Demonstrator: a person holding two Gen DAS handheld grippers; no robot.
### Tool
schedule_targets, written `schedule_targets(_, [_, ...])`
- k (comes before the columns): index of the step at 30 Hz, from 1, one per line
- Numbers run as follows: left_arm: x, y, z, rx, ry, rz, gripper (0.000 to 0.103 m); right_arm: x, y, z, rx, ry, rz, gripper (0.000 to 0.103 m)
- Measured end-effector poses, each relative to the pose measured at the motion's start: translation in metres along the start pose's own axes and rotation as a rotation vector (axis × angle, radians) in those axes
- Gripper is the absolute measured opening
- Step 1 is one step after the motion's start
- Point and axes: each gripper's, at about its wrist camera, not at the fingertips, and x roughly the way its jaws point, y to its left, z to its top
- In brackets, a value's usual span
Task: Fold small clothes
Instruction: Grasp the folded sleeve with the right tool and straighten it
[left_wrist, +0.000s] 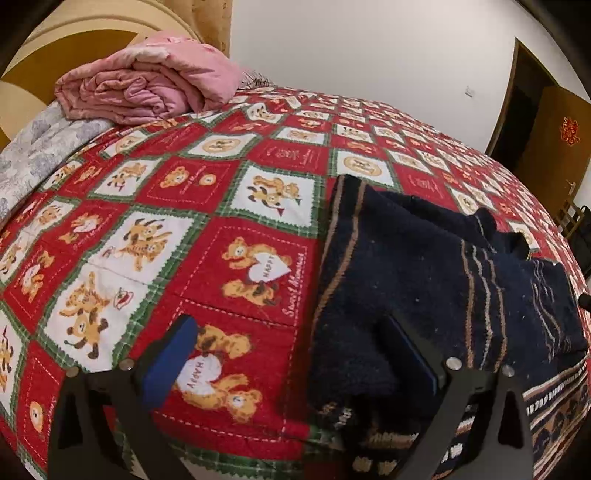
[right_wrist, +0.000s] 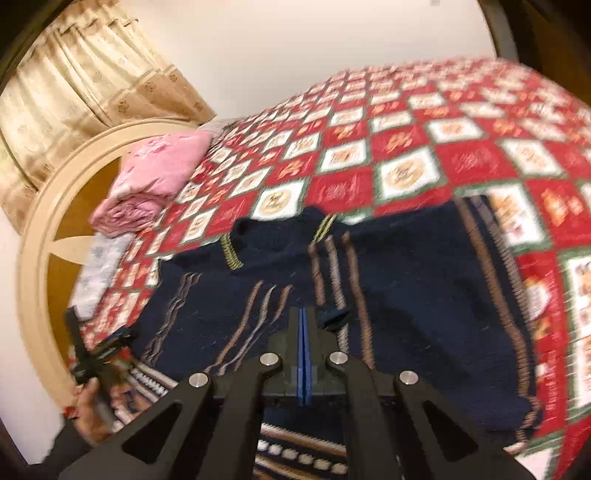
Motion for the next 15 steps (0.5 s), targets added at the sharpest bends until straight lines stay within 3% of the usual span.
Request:
schedule_targets(2, [0.000,0.002,0.000,-0.006,0.002,-0.005,0.103,0.009,0.001,-0.003,0.017,0.024,-0.017,0.021])
schedule_targets(3, [0.000,0.002,0.000,-0.009,0.003,-0.008,0.103,0.013,0.002,-0.005,0.017,0.038,-0.010,0.059])
schedule_targets(4, [0.001,0.003,0.000,-0.011,0.002,-0.011,0.103,0.018,0.003,-0.007,0.017,0.056,0.007,0.080])
schedule_targets(9, [0.001,0.004,0.000,-0.020,0.003,-0.021,0.103,0.027,0.004,-0.011,0.038,0.058,0.010,0.079])
schedule_targets(11, [0.001,0.004,0.000,-0.021,0.004,-0.021,0.103,0.037,0.005,-0.013,0.043,0.084,0.008,0.063])
schedule_targets(12, [0.002,0.004,0.000,-0.021,0.004,-0.021,0.103,0.040,0.005,-0.014,0.039,0.091,0.000,0.048])
schedule_targets(14, [0.001,0.004,0.000,-0.022,0.003,-0.023,0.103,0.051,0.006,-0.018,0.039,0.121,-0.030,0.039])
schedule_targets(15, [0.002,0.004,0.000,-0.023,0.004,-0.023,0.103,0.055,0.007,-0.019,0.041,0.132,-0.034,0.029])
